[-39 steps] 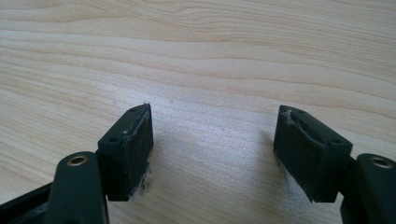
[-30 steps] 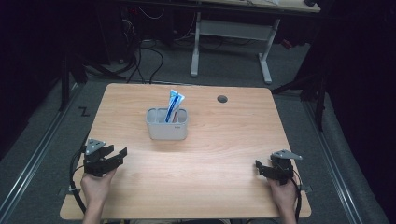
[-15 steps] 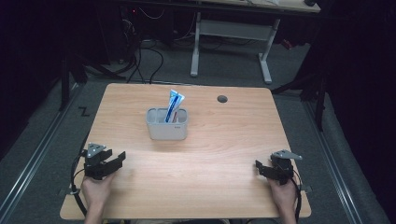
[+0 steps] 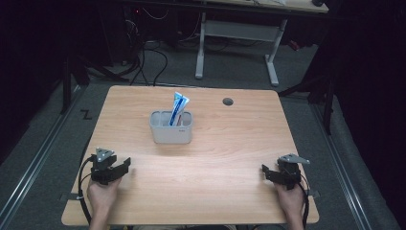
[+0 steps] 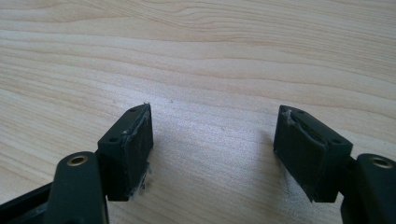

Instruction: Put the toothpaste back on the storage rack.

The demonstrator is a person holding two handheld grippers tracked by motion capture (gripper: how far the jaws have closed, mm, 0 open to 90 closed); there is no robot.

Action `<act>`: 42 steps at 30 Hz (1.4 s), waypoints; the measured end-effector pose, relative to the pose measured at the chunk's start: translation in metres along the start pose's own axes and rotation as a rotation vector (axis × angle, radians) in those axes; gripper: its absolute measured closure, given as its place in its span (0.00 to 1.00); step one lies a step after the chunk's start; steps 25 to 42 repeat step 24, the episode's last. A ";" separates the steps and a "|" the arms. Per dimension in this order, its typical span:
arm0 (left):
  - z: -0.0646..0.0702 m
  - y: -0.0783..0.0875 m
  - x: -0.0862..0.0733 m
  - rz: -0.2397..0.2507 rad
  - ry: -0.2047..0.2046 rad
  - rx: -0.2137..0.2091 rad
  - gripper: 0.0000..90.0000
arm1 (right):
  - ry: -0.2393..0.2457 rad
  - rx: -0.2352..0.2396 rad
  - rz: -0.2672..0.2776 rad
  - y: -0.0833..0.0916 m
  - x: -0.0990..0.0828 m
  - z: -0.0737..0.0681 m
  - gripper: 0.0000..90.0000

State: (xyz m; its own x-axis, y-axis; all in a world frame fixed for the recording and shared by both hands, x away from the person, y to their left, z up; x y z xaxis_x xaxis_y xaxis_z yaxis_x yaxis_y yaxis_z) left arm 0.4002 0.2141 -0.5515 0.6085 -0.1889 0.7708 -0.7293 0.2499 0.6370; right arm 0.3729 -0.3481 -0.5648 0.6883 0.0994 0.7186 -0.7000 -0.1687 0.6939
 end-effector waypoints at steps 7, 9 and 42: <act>-0.003 -0.007 -0.005 -0.013 -0.011 0.036 0.46 | 0.000 0.000 0.000 0.000 0.000 0.000 0.32; -0.003 -0.009 -0.008 -0.018 -0.008 0.045 0.46 | -0.001 0.000 0.000 0.000 0.000 0.000 0.32; -0.001 -0.015 -0.012 -0.037 -0.035 0.062 0.40 | -0.001 -0.002 0.001 0.000 0.000 0.001 0.32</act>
Point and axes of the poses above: each handheld gripper's, and its own axes: y roughly backward along the jaws, x roughly out of its top, z roughly to its right, the point moved 5 cm from there along -y, roughly forward along the jaws, and after that the axes turned 5 degrees about -y, right-handed, at the moved point
